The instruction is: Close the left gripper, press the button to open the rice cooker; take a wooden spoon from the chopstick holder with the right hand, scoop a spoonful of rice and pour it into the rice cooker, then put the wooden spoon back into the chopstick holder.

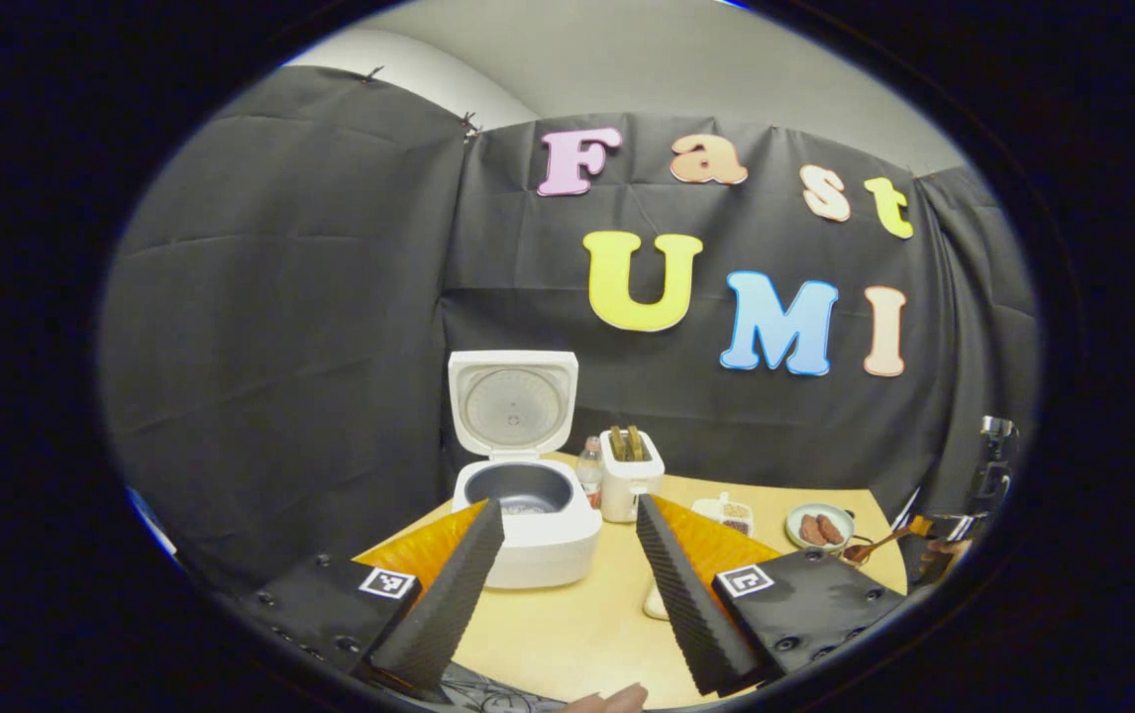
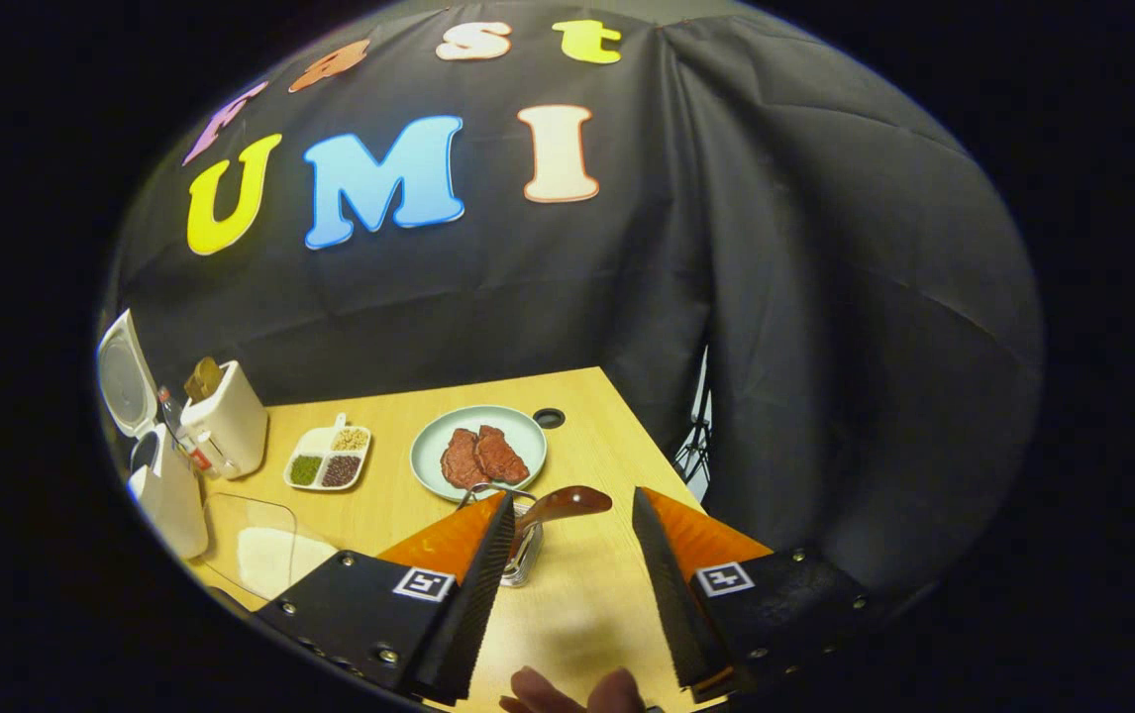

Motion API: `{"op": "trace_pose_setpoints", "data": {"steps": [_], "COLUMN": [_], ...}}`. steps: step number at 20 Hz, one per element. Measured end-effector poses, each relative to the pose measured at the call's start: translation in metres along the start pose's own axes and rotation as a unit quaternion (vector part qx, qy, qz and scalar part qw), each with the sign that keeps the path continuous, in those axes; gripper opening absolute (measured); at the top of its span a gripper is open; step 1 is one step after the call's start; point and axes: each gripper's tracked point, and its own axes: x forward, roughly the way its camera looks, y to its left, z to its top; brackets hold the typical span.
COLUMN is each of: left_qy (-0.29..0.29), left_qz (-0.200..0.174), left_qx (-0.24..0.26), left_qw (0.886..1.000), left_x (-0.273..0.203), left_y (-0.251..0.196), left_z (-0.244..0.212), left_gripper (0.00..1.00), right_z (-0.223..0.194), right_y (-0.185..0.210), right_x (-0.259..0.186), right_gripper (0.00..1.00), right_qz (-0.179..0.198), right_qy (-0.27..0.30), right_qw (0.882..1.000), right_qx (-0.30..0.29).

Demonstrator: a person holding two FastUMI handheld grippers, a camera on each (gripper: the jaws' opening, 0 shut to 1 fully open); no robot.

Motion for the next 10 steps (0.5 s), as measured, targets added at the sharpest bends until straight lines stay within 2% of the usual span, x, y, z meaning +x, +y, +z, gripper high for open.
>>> {"op": "trace_pose_setpoints", "data": {"steps": [2, 5, 8, 9, 10], "left_qy": [-0.005, -0.016, -0.021, -0.029, -0.032], "left_qz": [-0.015, -0.038, -0.064, -0.069, -0.072], "left_qx": [-0.017, -0.040, -0.051, -0.056, -0.061], "left_qw": [1.000, 0.998, 0.996, 0.996, 0.995], "left_x": [0.027, 0.070, 0.118, 0.132, 0.147], "left_y": [0.030, 0.064, 0.077, 0.081, 0.085], "left_z": [0.008, 0.016, 0.026, 0.034, 0.041], "left_gripper": [0.93, 0.93, 0.95, 0.91, 0.91], "right_z": [0.007, 0.013, 0.020, 0.023, 0.025], "right_y": [0.010, 0.036, 0.064, 0.074, 0.087], "right_x": [-0.036, -0.093, -0.142, -0.154, -0.166], "right_gripper": [0.79, 0.80, 0.82, 0.82, 0.82], "right_qz": [-0.008, -0.009, -0.012, -0.012, -0.010], "right_qy": [-0.020, -0.047, -0.084, -0.096, -0.104], "right_qw": [1.000, 0.999, 0.995, 0.993, 0.990], "right_qx": [-0.005, -0.019, -0.053, -0.072, -0.090]}}
